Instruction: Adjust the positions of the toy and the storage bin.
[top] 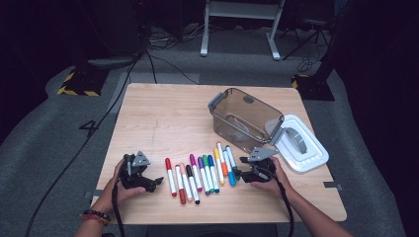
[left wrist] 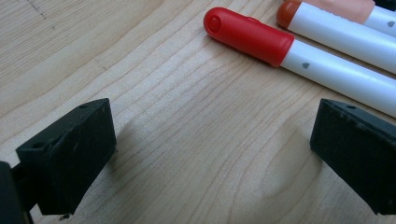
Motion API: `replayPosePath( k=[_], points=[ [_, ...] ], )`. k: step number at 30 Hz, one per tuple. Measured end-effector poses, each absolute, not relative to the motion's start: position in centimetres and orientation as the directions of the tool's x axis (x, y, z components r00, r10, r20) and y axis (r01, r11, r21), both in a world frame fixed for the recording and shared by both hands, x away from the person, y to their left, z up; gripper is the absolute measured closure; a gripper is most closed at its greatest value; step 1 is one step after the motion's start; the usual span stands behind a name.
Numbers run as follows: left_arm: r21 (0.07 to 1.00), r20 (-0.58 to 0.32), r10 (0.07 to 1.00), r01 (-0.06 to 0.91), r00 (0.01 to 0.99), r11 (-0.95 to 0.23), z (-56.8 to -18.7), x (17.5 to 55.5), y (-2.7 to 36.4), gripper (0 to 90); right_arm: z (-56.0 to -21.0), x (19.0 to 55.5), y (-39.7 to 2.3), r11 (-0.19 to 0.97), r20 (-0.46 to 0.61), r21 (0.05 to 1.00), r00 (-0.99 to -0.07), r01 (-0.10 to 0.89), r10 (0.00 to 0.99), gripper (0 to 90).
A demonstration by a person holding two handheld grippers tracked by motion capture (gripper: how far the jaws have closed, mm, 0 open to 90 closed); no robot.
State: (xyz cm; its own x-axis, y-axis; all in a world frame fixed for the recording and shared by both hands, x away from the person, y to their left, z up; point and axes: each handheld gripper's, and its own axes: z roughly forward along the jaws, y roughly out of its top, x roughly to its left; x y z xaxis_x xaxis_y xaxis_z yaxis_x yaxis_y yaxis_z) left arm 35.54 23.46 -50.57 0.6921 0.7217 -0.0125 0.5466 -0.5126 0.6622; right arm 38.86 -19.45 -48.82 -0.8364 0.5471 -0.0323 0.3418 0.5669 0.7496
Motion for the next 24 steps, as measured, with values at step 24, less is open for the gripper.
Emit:
replayPosePath(
  k=[24],
  points=[
    [0.662, -0.014, 0.727, 0.552, 0.686, -0.508, -50.6, 35.5, 23.4, 0.4, -49.4, 40.1, -22.7, 0.577, -0.04, 0.711, -0.796, 0.402, 0.604, 75.2]
  ],
)
